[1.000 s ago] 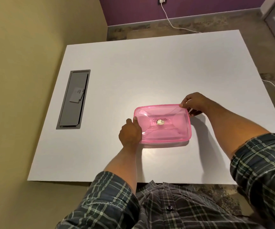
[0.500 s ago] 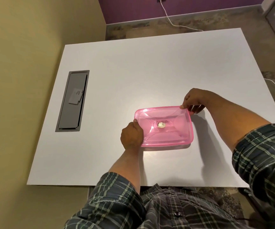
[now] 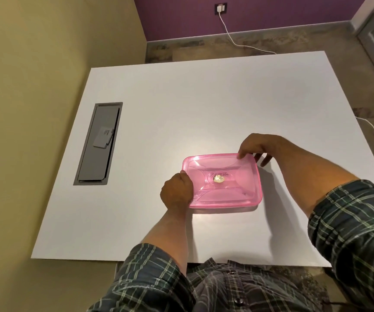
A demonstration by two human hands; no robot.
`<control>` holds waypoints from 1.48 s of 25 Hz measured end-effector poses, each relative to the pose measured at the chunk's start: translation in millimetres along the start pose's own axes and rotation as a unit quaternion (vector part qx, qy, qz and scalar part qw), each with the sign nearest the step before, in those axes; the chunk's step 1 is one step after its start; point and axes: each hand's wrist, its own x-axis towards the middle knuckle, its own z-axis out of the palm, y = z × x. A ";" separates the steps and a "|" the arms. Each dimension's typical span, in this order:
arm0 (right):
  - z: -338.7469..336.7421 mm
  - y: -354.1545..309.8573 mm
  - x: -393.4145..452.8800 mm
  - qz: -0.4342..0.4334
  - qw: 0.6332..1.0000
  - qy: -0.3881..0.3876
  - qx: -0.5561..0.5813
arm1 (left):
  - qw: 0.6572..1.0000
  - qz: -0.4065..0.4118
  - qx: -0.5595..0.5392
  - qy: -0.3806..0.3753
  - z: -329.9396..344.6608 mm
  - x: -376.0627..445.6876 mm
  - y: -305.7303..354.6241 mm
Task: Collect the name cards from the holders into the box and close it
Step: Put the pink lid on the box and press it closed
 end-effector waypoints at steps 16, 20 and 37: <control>52.3 -5.4 14.7 -0.039 0.995 0.071 -0.057 | 0.955 -0.082 -0.283 -0.042 7.0 43.1 28.8; 52.8 -1.9 14.5 -0.056 0.993 0.088 -0.063 | 0.957 -0.068 -0.279 -0.044 6.4 47.0 28.1; 58.9 8.7 53.6 -0.043 0.961 0.244 -0.121 | 1.000 0.002 -0.002 0.002 8.9 65.9 44.9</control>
